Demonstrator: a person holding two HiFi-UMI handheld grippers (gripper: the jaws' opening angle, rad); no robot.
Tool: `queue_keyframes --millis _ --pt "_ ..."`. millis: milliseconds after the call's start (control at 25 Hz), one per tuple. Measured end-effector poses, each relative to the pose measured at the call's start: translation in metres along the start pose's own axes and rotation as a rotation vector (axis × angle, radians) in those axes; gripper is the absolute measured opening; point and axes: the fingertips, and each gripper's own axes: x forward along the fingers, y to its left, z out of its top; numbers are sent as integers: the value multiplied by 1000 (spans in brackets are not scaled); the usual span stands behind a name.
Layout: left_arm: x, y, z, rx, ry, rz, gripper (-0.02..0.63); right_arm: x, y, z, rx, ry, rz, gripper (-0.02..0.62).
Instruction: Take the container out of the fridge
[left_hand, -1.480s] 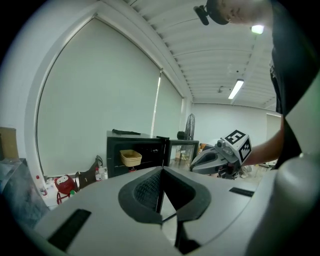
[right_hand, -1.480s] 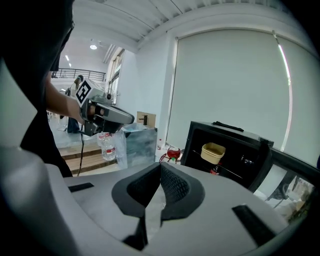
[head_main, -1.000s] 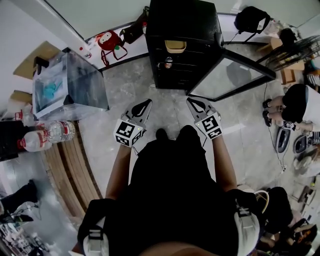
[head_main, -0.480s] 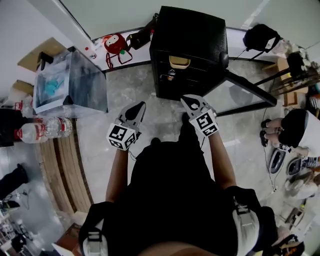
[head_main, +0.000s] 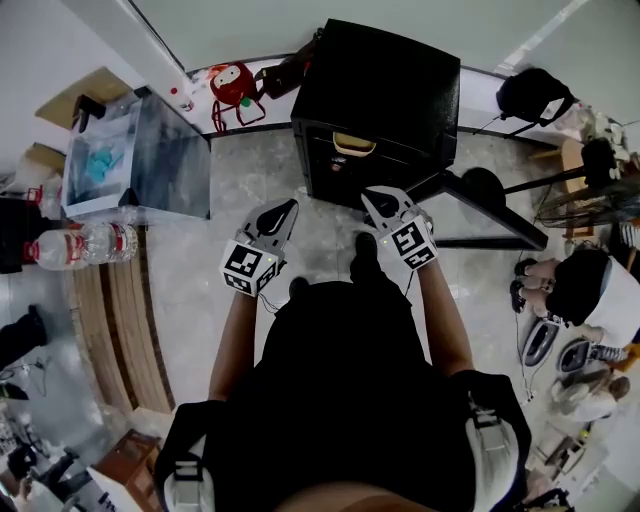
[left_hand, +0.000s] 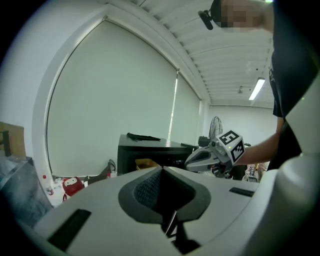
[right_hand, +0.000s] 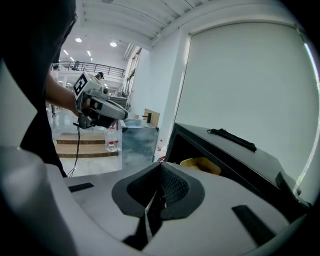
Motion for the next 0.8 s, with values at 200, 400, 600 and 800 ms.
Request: queue_keyframes --millis 200,400,600,800 --pt "12 8 4 -2 12 13 18 10 -12 -3 9 -1 22 -2" --pt "17 10 5 -1 17 28 18 21 -15 -4 13 -15 64 -2" --pt "15 12 1 -10 25 57 18 35 -16 -3 -22 -18 92 8" --pt "10 16 -3 -26 23 94 18 58 -21 -10 -136 35 125 12"
